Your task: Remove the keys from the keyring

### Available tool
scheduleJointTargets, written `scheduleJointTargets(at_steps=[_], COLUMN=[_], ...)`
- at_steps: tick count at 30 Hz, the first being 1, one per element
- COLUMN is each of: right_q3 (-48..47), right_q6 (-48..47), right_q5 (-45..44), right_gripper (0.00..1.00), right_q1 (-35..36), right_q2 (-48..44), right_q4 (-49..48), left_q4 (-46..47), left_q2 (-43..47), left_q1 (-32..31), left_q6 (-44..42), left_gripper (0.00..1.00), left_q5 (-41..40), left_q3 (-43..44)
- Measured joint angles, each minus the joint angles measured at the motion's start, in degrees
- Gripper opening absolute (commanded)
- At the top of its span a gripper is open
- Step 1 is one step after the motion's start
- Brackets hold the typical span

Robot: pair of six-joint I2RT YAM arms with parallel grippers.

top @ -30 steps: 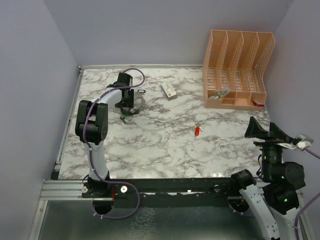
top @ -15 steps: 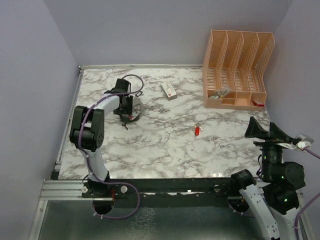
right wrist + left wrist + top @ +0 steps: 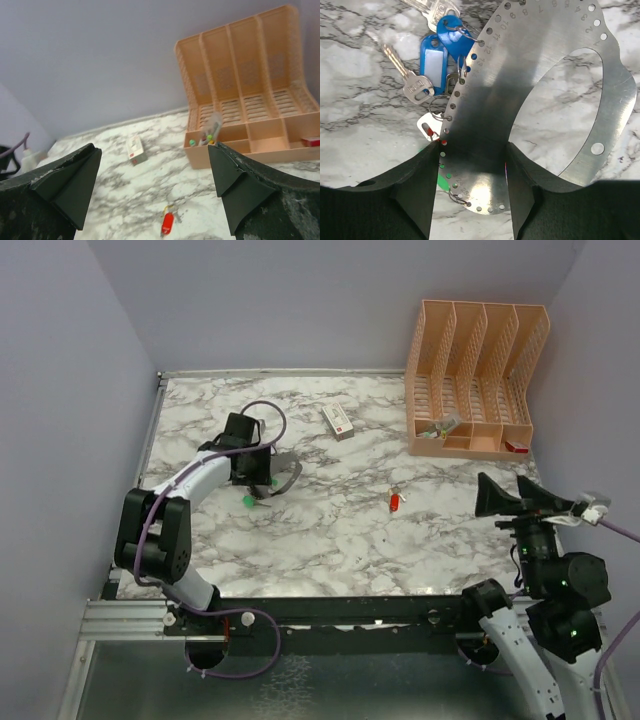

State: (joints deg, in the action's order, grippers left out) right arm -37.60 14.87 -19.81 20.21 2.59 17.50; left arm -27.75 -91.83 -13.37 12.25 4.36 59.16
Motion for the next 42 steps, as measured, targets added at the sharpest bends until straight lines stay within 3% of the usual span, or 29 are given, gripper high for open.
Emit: scheduleJointTargets(at_steps=[8,18,21,24,30,34,42], right_q3=[-4.6,3.9,4.7,5.4,6.2,6.2,6.2], right_q6=[6.9,17.4,20.2,22.5,23.7,23.3,20.7], right_q5=[16.7,33.0,35.7,37.7,38.4,38.4,38.3], right_gripper=[1.00,1.00,0.99,0.99,0.99,1.00,1.00], right_q1=[0.1,0.1,0.1,0.1,0.1,0.1,0.1], right_q2=[20.4,34.7,39.3,43.5,45.6,45.8,45.8], right_q4=[2.8,-4.2,-7.9,-11.3,-13.8,-14.3,-14.3], left_q4=[2.9,10.9,12.8,13.7,11.5,8.0,0.9], left_q2=[4.2,8.9,10.6,11.6,11.2,7.8,2.4], left_q1=[-3.4,-8.2,-9.2,-9.8,-14.2,-17.5,-17.7], left_q6=[3.9,11.6,12.9,13.5,12.4,10.6,9.1], left_gripper=[0.22,0.22,0.36,0.43,0.63,0.67,0.73], left_q5=[3.0,5.6,5.6,5.0,0.6,-2.7,-15.0], left_q3=[-3.9,-9.2,-10.0,-10.1,-9.0,-5.8,-3.0])
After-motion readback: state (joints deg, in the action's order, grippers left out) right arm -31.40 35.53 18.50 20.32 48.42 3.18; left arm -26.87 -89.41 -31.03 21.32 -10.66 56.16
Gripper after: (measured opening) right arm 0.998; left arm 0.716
